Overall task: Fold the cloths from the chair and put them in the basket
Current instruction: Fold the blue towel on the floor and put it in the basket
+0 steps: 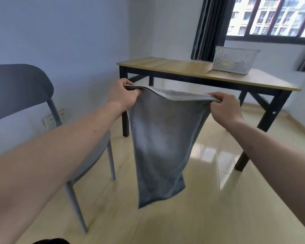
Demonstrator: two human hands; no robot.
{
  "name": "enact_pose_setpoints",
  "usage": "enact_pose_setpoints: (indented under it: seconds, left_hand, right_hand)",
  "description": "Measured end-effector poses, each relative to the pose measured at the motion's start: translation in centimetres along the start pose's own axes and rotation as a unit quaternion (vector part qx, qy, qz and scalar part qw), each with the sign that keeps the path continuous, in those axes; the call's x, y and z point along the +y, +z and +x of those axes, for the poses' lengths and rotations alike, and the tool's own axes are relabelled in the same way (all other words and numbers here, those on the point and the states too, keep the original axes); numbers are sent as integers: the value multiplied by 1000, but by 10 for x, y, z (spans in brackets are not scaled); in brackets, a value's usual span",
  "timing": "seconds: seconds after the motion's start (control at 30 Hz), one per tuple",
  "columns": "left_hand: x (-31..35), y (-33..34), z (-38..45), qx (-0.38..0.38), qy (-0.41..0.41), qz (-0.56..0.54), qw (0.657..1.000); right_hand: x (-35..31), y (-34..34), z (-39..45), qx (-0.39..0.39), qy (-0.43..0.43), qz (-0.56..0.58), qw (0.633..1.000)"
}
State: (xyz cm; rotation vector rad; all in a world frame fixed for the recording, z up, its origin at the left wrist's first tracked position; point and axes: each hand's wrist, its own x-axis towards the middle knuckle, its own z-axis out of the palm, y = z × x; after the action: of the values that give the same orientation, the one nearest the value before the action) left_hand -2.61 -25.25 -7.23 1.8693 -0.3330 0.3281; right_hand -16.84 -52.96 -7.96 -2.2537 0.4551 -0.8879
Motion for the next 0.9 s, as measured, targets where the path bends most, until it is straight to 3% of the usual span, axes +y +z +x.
enact_pose_setpoints:
  seconds: [0.17, 0.33, 0.43, 0.53, 0.6, 0.73, 0.9]
  left_hand:
    - [13, -20, -37, -31, 37, -1, 999]
    - [-18, -31, -86, -168, -4, 80, 983]
    - [-53, -31, -121, -235, -22, 151, 960]
    - [-87, -28, -157, -329, -52, 252, 909]
    - [-110, -25, -180, -407, -64, 318, 853]
    - [-151, -17, -219, -534, -80, 415, 732]
    - [-193, -8, -249, -589, -122, 426, 676]
  right_hand:
    - [1, -26, -41, -3, -37, -9, 999]
    - [42, -21, -98, -63, 20, -48, 997]
    - [71, -7, -135, -140, 69, -90, 984]
    - [98, 6, -171, -248, 112, -131, 953]
    - [117, 17, -196, -334, 146, -157, 918]
    - [144, 40, -233, -501, 246, -190, 807]
    - [146, 59, -253, -583, 218, -249, 742]
